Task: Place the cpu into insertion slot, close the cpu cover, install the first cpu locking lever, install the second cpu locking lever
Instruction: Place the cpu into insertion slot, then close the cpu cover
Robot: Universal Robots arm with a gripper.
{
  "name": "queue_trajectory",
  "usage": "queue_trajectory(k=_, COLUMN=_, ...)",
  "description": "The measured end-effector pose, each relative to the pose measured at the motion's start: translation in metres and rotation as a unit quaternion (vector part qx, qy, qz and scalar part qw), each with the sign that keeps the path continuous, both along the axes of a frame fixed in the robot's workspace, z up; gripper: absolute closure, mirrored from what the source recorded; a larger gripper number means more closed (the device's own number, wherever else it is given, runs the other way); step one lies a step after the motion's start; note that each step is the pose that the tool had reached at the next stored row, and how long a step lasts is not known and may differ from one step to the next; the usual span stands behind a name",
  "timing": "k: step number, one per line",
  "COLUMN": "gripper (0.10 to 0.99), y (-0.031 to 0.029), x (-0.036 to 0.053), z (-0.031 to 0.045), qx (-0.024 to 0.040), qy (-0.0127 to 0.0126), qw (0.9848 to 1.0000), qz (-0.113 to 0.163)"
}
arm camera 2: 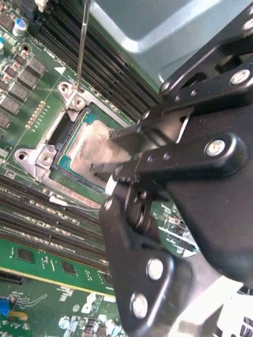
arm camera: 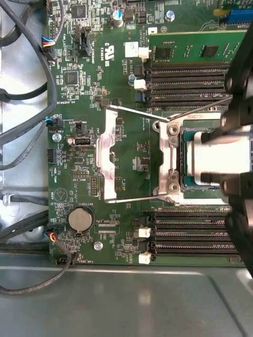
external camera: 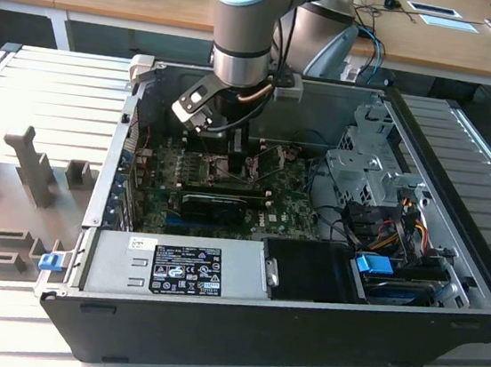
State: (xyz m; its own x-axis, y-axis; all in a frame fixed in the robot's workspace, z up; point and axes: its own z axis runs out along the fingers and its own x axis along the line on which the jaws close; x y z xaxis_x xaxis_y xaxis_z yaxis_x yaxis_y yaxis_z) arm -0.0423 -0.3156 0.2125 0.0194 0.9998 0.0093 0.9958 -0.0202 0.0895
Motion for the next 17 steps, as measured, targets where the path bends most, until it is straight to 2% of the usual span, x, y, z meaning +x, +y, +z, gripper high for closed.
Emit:
queue_trajectory(k=2, gripper=0.867, y=0.0, x=0.0006, z=0.0014, qx=0.0, qy=0.002, qw=1.0, qz=0.0)
queue_trajectory(k=3, gripper=0.867, y=0.0, x=0.0008, z=0.002, qx=0.0, qy=0.0029, qw=1.0, qz=0.0)
queue_trajectory(k=4, gripper=0.929, y=0.0, x=0.001, z=0.0025, qx=0.0, qy=0.0036, qw=1.0, qz=0.0)
queue_trajectory(k=5, gripper=0.929, y=0.0, x=0.001, z=0.0029, qx=0.0, qy=0.0041, qw=1.0, qz=0.0)
queue_trajectory(k=6, gripper=0.98, y=0.0, x=0.001, z=0.0034, qx=0.0, qy=0.0043, qw=1.0, qz=0.0)
queue_trajectory(k=14, gripper=0.98, y=0.0, x=0.0011, z=0.0083, qx=0.0001, qy=0.0044, qw=1.0, qz=0.0)
queue_trajectory(k=17, gripper=0.98, y=-0.0006, x=0.005, z=0.0084, qx=0.0001, qy=0.0053, qw=1.0, qz=-0.001)
